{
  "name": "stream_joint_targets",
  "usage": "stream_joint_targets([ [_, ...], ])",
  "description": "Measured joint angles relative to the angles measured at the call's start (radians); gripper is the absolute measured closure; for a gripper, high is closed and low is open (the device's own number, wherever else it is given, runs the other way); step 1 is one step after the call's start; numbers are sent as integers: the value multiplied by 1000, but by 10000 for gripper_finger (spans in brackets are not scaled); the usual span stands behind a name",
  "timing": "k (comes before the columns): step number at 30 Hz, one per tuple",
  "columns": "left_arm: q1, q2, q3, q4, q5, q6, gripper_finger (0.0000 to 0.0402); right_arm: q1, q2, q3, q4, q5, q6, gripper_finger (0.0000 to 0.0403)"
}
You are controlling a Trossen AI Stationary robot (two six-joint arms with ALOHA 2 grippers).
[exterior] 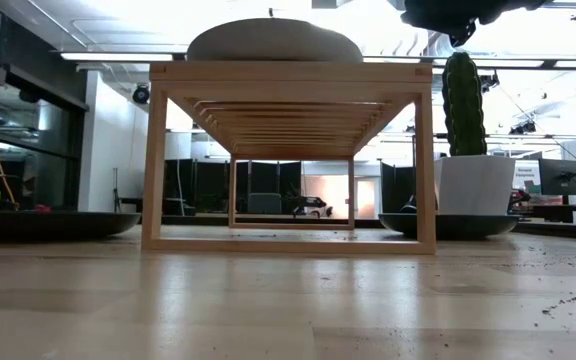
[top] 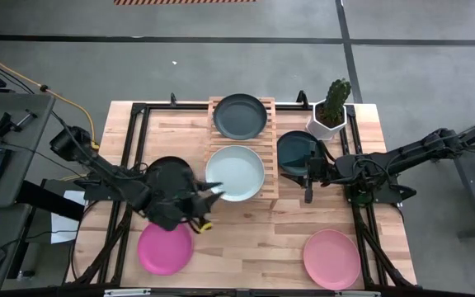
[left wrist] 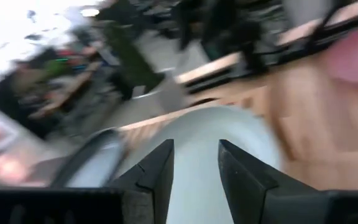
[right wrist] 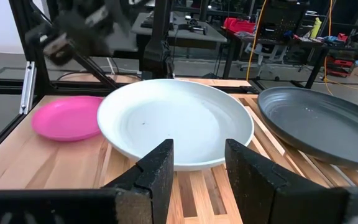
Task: Place and stack plates onto a shelf
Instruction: Put the white plate on the shelf
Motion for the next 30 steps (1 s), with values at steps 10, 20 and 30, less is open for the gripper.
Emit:
stream_joint_targets([
  [10,18,-133,0,-665,-110,-665,395,0,0,0,2,0,0,267],
  [20,148,-140,-54,-880,134,-957,401,0,0,0,18,0,-24,267],
  [30,109,-198,-77,-679,181,-761,401,0,0,0,19,0,-30,267],
])
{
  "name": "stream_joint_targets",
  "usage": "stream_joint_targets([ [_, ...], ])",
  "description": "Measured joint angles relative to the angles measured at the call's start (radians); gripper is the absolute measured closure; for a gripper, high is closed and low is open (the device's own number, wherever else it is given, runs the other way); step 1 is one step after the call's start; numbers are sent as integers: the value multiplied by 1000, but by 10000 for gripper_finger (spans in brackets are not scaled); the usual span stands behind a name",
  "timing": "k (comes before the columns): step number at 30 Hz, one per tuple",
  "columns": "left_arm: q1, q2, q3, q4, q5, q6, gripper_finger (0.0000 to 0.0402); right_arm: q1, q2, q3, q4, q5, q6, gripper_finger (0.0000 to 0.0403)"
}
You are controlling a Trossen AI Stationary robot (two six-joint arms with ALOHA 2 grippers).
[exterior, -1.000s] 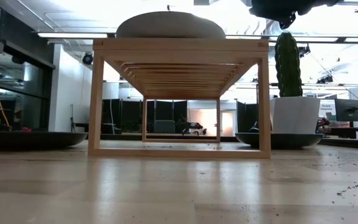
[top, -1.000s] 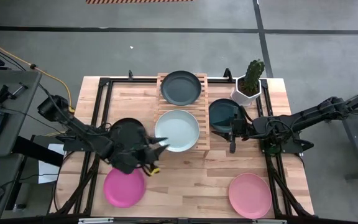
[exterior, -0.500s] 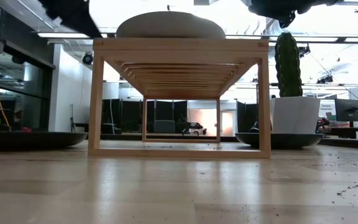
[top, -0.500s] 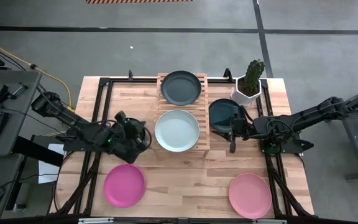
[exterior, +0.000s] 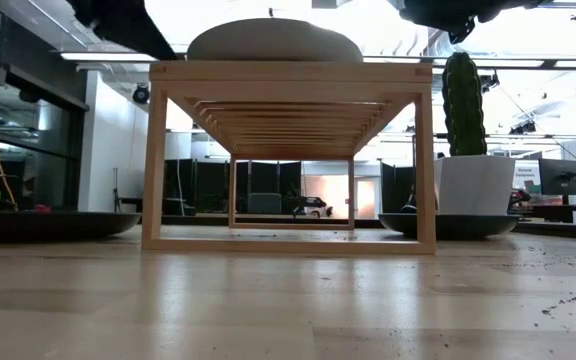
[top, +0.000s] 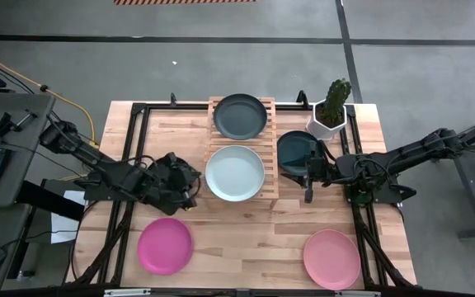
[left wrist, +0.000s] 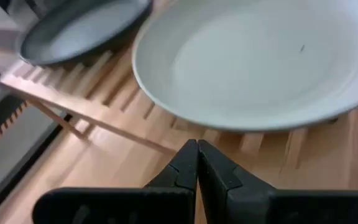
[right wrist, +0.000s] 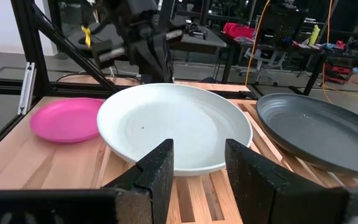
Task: Place and stack plates onto a shelf
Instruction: Put the white plate on the shelf
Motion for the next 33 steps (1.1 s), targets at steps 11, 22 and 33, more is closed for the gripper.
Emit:
stream_joint_targets([
  [11,-50,-221,-222,338,8,150,401,0,0,0,6,0,-4,267],
  [22,39,-398,-433,700,273,351,401,0,0,0,31,0,-34,267],
  [33,135,-323,-433,708,391,326,401,0,0,0,32,0,-34,267],
])
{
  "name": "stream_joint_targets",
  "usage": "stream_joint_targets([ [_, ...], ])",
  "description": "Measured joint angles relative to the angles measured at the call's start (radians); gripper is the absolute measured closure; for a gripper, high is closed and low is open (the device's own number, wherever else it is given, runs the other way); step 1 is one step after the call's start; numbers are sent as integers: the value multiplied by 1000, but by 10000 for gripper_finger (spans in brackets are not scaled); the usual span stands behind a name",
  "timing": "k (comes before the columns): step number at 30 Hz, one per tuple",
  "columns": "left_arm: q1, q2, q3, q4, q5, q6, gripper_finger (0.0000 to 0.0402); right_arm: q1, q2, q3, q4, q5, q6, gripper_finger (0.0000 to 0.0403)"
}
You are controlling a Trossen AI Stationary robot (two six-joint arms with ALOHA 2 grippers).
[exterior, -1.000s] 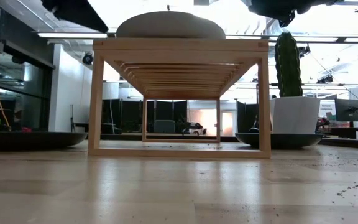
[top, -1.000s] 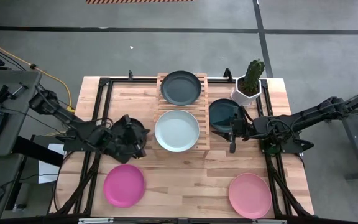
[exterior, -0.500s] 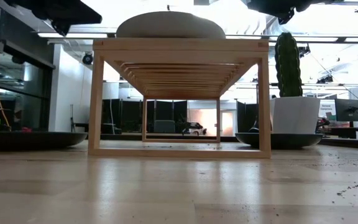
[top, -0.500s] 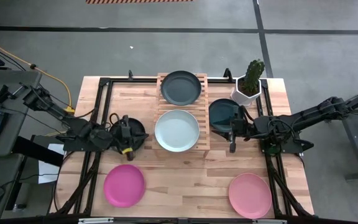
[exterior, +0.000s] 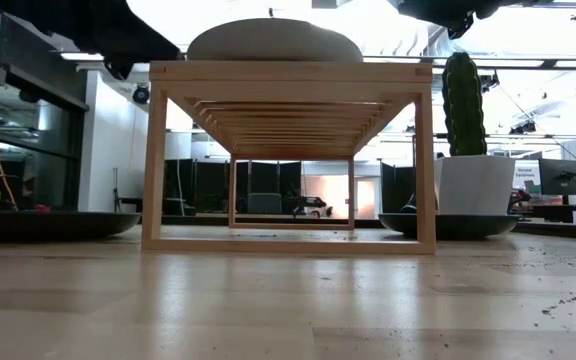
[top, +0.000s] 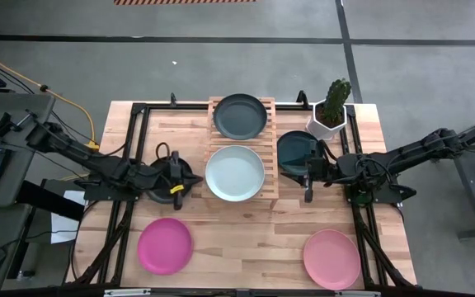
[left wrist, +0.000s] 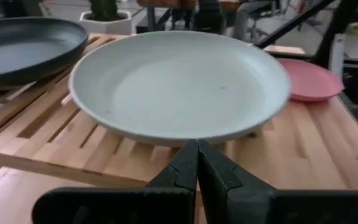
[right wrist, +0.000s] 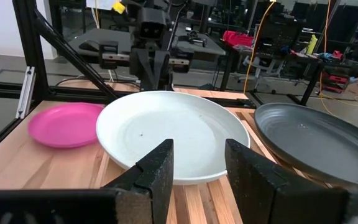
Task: Place and stack plates onto a shelf
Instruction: Put the white plate on the shelf
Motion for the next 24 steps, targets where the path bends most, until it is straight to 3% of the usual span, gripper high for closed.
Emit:
stream_joint_targets([
  [10,50,8,0,24,57,-19,401,0,0,0,0,0,0,267],
  [24,107,93,1,113,60,-17,401,0,0,0,-1,0,0,267],
])
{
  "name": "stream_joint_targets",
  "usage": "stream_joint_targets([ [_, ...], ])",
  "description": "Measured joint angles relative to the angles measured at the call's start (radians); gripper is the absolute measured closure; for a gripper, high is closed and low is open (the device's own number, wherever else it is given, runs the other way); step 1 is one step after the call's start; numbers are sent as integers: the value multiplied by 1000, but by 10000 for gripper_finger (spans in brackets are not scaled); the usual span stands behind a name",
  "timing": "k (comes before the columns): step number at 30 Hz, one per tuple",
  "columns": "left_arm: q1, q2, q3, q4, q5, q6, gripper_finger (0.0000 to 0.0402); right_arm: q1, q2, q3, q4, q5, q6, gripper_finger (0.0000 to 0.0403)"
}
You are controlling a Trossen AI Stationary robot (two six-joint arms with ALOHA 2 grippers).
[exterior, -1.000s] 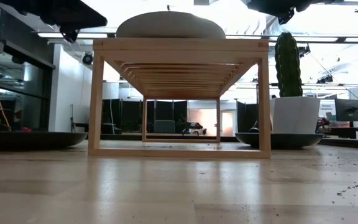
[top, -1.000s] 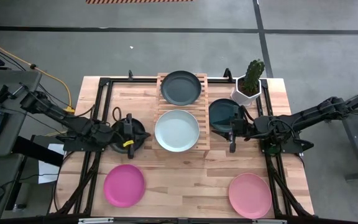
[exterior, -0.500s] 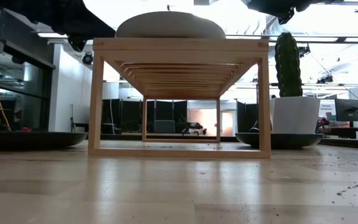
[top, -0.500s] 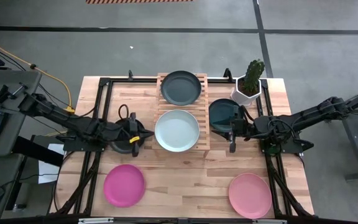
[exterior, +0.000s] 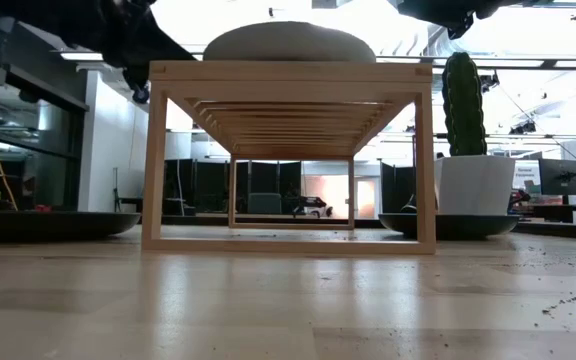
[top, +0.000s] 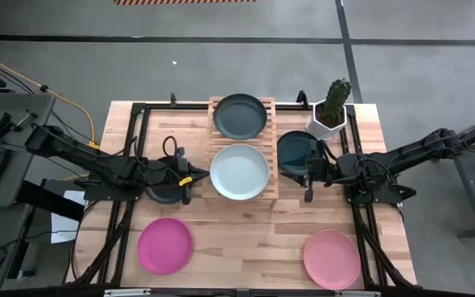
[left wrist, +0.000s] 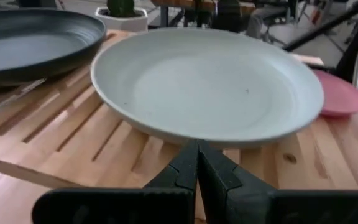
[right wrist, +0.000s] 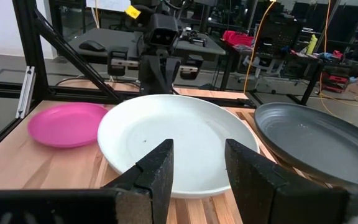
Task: Place and stack plates onto a shelf
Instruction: Put the white plate on the shelf, then stack dark blue plate on top of the white plate on the shelf
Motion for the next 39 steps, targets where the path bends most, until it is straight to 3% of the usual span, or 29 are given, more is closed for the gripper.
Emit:
stream_joint_targets([
  [10,13,-8,0,0,-13,1,401,0,0,0,0,0,3,267],
  [22,-32,-247,1,-217,-38,-26,401,0,0,0,-13,0,26,267],
  [33,-63,-267,1,-261,-91,-26,401,0,-1,0,-36,1,37,267],
  [36,-63,-267,1,-281,-91,-25,401,0,-3,0,-87,42,38,267],
  [39,-63,-267,1,-291,-91,-26,401,0,-9,0,-177,153,52,267],
])
